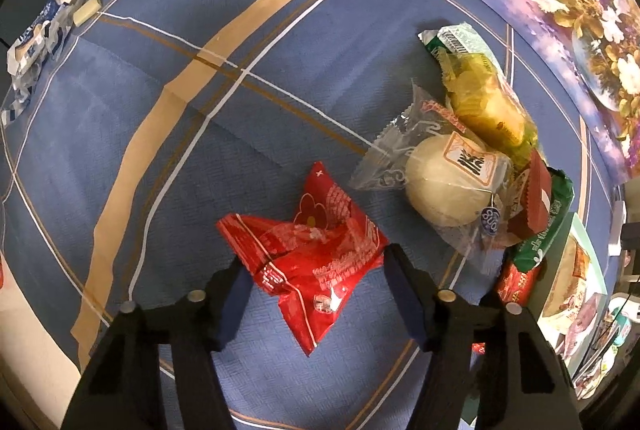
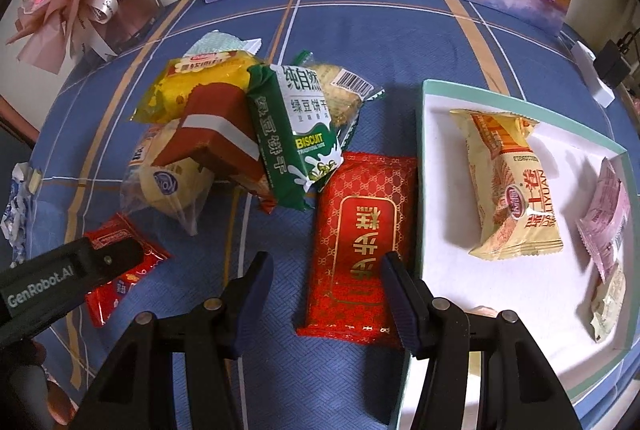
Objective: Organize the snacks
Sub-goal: 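Grasp the small red packet with the left tool while the right tool grasps the red cake packet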
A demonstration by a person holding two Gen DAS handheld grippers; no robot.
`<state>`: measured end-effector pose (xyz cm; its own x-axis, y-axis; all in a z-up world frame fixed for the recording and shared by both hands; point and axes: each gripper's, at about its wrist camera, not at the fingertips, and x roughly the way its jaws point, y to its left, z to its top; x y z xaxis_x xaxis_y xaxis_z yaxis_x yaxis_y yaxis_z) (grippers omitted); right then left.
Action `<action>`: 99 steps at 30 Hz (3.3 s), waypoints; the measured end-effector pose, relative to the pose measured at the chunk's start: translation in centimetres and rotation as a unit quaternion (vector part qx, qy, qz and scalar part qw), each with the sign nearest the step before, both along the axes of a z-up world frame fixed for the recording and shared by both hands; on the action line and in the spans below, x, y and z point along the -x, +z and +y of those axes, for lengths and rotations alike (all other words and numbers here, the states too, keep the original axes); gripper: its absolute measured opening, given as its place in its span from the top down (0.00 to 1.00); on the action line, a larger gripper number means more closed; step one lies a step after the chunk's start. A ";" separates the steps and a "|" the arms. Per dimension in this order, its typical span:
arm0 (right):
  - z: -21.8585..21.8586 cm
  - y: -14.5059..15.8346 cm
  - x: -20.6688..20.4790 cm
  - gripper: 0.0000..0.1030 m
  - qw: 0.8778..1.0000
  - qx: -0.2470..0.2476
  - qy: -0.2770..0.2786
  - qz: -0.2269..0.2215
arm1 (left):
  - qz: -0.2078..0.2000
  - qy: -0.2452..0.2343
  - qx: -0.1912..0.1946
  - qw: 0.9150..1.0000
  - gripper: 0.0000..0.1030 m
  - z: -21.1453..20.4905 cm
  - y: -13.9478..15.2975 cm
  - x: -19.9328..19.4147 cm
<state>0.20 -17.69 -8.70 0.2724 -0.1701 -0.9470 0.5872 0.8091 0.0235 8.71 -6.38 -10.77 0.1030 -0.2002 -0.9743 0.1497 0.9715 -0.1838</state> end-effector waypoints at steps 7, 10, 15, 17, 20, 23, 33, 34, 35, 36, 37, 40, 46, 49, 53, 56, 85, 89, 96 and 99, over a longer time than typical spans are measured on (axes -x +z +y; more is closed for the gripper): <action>-0.4 -0.2 0.0 0.43 0.999 -0.030 -0.002 -0.016 | 0.002 -0.003 0.001 1.000 0.40 0.8 -0.1 0.2; -0.3 -0.2 -0.1 0.43 0.998 -0.048 0.005 -0.026 | 0.006 -0.002 0.004 1.000 0.40 0.7 -0.2 0.0; -0.2 -0.3 -0.2 0.43 1.000 -0.017 0.000 -0.008 | 0.009 -0.003 0.007 1.000 0.40 1.3 -0.3 -0.5; -0.4 -0.4 -0.1 0.43 1.000 -0.010 -0.004 -0.004 | 0.010 -0.003 0.007 1.000 0.40 1.4 -0.3 -0.6; -0.9 -0.4 0.2 0.48 1.000 -0.008 -0.010 0.000 | 0.012 -0.003 0.008 1.000 0.40 1.5 -0.3 -0.8; -1.0 -0.4 0.4 0.49 1.000 0.005 -0.010 0.012 | 0.013 -0.003 0.009 1.000 0.40 1.8 -0.4 -1.0; -1.6 -0.8 0.3 0.48 0.999 0.018 -0.025 0.022 | 0.016 -0.003 0.007 1.000 0.40 1.7 -0.5 -1.1; -1.7 -0.9 0.3 0.48 0.999 0.018 -0.029 0.022 | 0.016 -0.002 0.007 1.000 0.40 1.7 -0.5 -1.1; -1.6 -1.0 0.1 0.48 0.999 0.018 -0.031 0.022 | 0.017 -0.001 0.008 1.000 0.40 1.7 -0.6 -1.1; -1.6 -1.1 0.0 0.48 0.999 0.018 -0.033 0.021 | 0.018 0.000 0.008 1.000 0.40 1.7 -0.6 -1.1; -1.7 -1.2 -0.1 0.48 0.999 0.020 -0.035 0.022 | 0.017 0.000 0.007 1.000 0.40 1.7 -0.6 -1.0; -1.8 -1.7 -0.4 0.46 0.999 0.022 -0.038 0.024 | 0.015 0.000 0.005 1.000 0.40 1.5 -0.8 -0.7; -2.1 -2.4 -1.5 0.45 0.999 0.019 -0.038 0.021 | 0.014 -0.003 0.000 1.000 0.40 1.0 -0.7 -0.7; -1.9 -2.6 -1.8 0.45 0.999 0.028 -0.033 0.024 | 0.018 -0.002 0.000 1.000 0.40 0.7 -0.9 -0.7; -2.0 -2.7 -1.4 0.47 0.999 0.024 -0.039 0.016 | 0.024 -0.003 -0.004 1.000 0.40 0.4 -1.5 -0.6; -1.9 -2.5 -1.1 0.48 0.999 0.030 -0.036 0.017 | 0.023 -0.003 -0.003 1.000 0.41 0.3 -1.5 -0.6; -1.2 -0.8 1.2 0.54 0.999 -0.002 -0.042 0.000 | 0.032 0.007 0.038 0.999 0.62 2.3 -1.5 -1.2; -1.2 -0.6 1.7 0.54 0.999 -0.012 -0.044 0.004 | 0.030 0.010 0.043 0.999 0.62 2.9 -1.1 -1.2; -0.8 0.0 3.1 0.54 0.999 -0.027 -0.044 0.001 | 0.019 0.017 0.048 0.999 0.62 4.6 0.6 -0.8; -0.4 0.5 3.6 0.54 0.998 -0.034 -0.043 -0.005 | 0.010 0.018 0.051 0.998 0.62 5.1 1.5 -0.3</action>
